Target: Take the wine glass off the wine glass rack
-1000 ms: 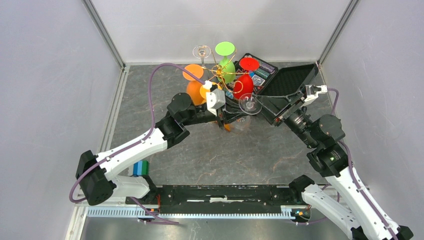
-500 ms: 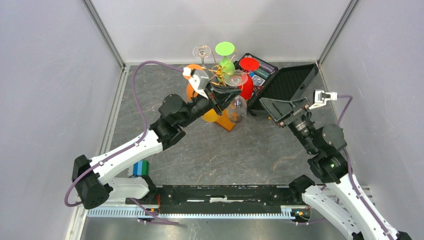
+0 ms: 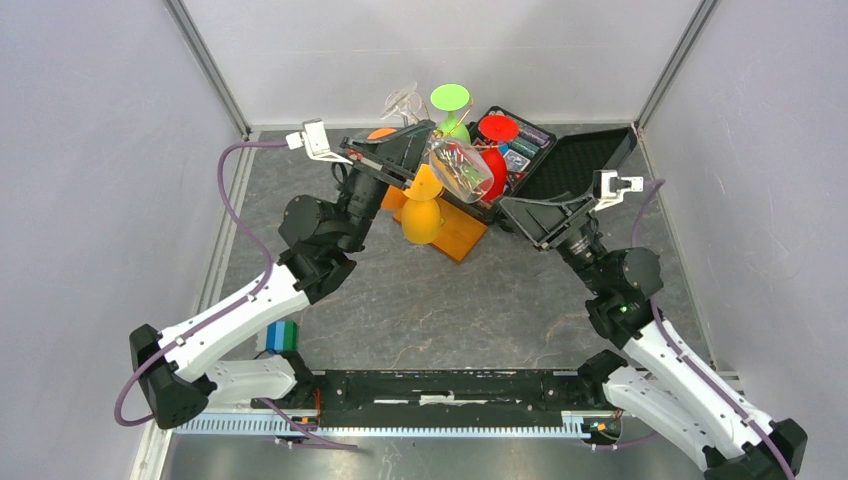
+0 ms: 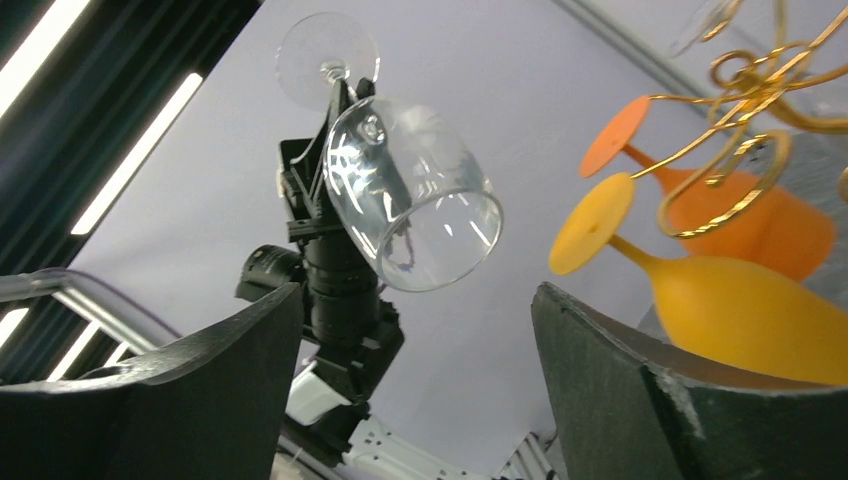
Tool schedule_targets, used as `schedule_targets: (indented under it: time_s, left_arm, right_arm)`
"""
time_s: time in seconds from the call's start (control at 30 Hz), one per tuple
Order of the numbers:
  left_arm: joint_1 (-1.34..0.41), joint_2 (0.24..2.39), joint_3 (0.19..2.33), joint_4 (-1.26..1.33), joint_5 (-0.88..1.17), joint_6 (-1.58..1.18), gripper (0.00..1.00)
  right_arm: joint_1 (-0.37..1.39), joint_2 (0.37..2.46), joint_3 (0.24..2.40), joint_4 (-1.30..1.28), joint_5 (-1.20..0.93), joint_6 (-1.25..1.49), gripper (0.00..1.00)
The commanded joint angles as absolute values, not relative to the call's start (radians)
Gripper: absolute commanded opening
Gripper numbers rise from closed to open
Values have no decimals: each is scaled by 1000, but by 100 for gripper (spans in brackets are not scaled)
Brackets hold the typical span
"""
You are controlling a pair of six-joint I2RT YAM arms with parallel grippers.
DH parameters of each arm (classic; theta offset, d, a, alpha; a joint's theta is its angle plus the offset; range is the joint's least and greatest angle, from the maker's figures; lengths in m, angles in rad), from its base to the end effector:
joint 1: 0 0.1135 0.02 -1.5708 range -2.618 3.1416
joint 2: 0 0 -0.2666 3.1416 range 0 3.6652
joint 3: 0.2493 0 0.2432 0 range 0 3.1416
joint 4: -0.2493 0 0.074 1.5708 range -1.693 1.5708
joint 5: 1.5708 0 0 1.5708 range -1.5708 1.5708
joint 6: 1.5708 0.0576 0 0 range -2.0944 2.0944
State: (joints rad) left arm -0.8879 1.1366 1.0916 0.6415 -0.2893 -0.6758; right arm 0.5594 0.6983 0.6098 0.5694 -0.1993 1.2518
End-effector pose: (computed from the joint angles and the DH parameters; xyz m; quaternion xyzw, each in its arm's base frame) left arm 0.1723 -0.1858 0.4773 -0.0776 0.4741 -0.5682 0.6681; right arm 0.1393 0.1007 0.3842 0.0950 0.5141 0.7013 0.4846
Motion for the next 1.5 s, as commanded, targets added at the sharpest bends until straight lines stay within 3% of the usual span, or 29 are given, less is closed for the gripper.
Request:
schedule_targets:
  time_s: [0.0, 0.1, 0.3, 0.53, 0.87, 1.03, 1.17, 1.2, 1.27, 1.4, 1.47]
  left_arm:
    - [-890, 1106, 1126, 778, -355, -774, 2]
    - [-890, 1111, 1121, 817, -345, -788, 2]
    - [-890, 1096, 1106, 847, -326, -809, 2]
    - [-890, 1048, 1091, 814, -329, -826, 2]
    - [-890, 988, 1041, 783, -364, -798, 2]
    - [-890, 944, 992, 801, -370, -743, 2]
    - [-890, 874, 924, 821, -372, -671, 4]
    - [-889, 848, 907, 818, -373, -659, 9]
    - [-890, 804, 871, 812, -379, -632, 26]
    - [-890, 694, 825, 713, -379, -560, 77]
    - [-889, 632, 820, 582, -364, -504, 86]
  right_arm:
    - [608, 733, 693, 772, -252, 1287, 82]
    - [650, 787, 740, 790, -263, 1284, 75]
    - [705, 874, 805, 818, -245, 1249, 74]
    - [732, 954, 896, 828, -232, 1162, 58]
    - [805, 1052, 968, 874, -199, 1068, 51]
    - [846, 1105, 1020, 822, -180, 1041, 31]
    - [886, 1119, 1050, 739, -132, 969, 6]
    - [897, 1126, 1073, 704, -119, 942, 1]
    - [920, 1145, 1124, 626, -102, 879, 0]
    - [974, 1204, 1232, 485, -57, 743, 0]
    - [992, 1245, 1293, 414, -38, 682, 0]
